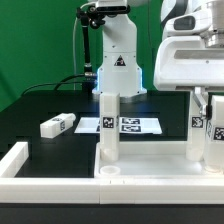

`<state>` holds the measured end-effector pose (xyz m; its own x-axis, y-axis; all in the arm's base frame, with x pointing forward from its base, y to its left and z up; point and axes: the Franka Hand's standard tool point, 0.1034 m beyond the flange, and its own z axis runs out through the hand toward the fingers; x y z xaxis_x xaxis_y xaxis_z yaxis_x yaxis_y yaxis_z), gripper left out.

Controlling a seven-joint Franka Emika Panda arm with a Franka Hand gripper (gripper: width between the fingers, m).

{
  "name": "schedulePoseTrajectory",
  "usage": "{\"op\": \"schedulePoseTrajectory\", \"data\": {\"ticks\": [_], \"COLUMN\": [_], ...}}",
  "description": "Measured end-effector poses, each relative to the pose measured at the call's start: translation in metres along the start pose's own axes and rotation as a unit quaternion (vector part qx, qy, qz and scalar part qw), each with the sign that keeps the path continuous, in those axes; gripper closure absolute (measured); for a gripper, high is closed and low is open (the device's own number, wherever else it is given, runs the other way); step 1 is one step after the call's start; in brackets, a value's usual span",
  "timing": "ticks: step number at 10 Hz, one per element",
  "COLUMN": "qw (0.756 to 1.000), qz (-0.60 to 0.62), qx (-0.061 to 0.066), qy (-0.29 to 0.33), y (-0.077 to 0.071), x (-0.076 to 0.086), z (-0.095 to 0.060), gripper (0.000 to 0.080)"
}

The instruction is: Assemble desk

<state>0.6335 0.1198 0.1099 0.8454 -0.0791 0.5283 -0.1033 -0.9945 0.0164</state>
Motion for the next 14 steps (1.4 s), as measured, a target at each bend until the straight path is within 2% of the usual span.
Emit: {"op": "schedulePoseTrajectory", "data": {"ticks": [7, 8, 9, 10, 11, 14], "qw": [1.0, 1.0, 1.0, 1.0, 1.0, 1.0], "qz": [0.013, 0.013, 0.014, 0.014, 0.014, 0.014], "qx": [0.002, 0.002, 0.002, 0.002, 0.002, 0.001], "qy": [0.013, 0.013, 0.013, 0.013, 0.013, 0.013], "y": [0.0017, 0.0019, 0.0022, 0.0023, 0.0023, 0.0023], "x": [-0.0013, -0.0012, -0.0012, -0.0012, -0.0012, -0.0012], "z": [0.0009, 0.0009, 0.0009, 0.0009, 0.0009, 0.001], "gripper": [0.0511, 0.0329, 0.0212, 0.0212, 0.0163, 0.0154]}}
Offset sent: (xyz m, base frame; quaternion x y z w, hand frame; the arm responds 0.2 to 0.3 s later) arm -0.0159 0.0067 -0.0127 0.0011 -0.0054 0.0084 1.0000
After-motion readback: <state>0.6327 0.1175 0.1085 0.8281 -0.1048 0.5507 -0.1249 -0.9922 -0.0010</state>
